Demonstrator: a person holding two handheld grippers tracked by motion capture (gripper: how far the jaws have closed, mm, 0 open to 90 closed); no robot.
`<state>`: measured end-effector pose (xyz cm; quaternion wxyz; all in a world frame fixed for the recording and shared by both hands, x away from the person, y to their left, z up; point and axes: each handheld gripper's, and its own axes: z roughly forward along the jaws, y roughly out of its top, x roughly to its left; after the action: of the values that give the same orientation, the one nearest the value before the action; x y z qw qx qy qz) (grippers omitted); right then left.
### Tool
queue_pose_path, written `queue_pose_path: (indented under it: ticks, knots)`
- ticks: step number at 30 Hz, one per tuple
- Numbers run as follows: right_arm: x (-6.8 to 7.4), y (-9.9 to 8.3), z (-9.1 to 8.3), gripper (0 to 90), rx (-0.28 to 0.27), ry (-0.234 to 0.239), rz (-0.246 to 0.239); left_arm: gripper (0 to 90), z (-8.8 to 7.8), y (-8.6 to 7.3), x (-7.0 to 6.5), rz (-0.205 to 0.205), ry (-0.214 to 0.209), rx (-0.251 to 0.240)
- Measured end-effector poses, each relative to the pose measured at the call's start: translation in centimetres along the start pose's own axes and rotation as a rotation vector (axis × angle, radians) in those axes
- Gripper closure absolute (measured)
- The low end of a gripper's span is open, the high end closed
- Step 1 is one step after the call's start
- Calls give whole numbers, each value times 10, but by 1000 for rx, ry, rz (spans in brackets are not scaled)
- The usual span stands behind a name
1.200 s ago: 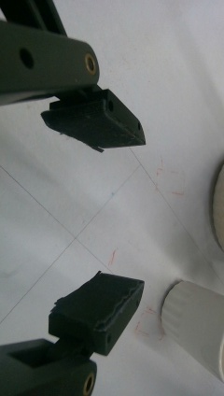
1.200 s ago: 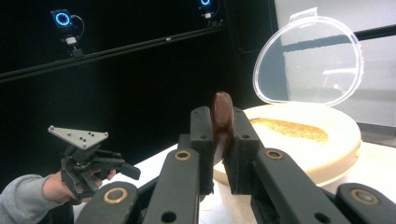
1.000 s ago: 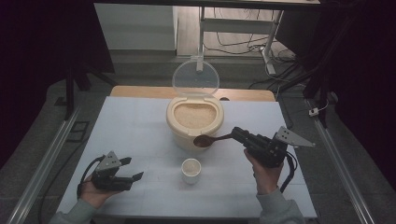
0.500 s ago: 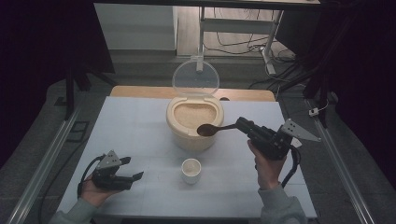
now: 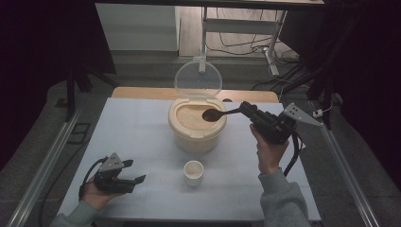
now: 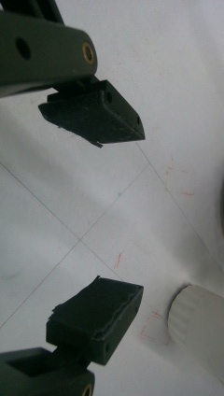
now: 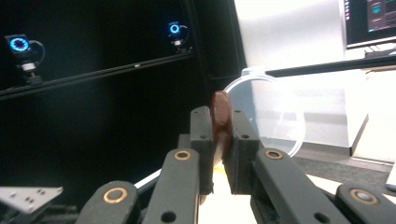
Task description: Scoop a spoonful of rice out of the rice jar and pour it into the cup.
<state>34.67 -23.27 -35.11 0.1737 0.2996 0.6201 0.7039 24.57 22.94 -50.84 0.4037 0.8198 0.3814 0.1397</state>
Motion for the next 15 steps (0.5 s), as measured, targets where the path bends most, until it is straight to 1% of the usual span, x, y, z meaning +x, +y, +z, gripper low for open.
queue_pose_path:
  ticks: [5, 7, 8, 9, 12, 13, 14, 15]
  knots:
    - [-8, 7, 9, 830, 7, -46, 2, 221, -1, 0, 0, -3, 2, -2]
    - [-11, 9, 13, 829, 20, -63, -5, 217, 0, 0, 1, -8, 3, 0]
    - [-11, 9, 13, 829, 20, -63, -5, 214, 0, 0, 1, -8, 3, 0]
    - [-12, 11, 18, 829, 41, -84, -12, 213, 0, 0, 0, -8, 3, 1]
    - [-14, 13, 26, 829, 82, -118, -40, 211, 0, 0, 0, -3, 0, 4]
    - [-14, 13, 26, 829, 82, -118, -40, 210, 0, 0, 0, -3, 0, 4]
    - [-13, 13, 31, 829, 108, -136, -62, 210, 0, 0, 0, -3, 0, 4]
    - [-13, 12, 35, 829, 129, -148, -72, 210, 0, 0, 0, -4, -1, 4]
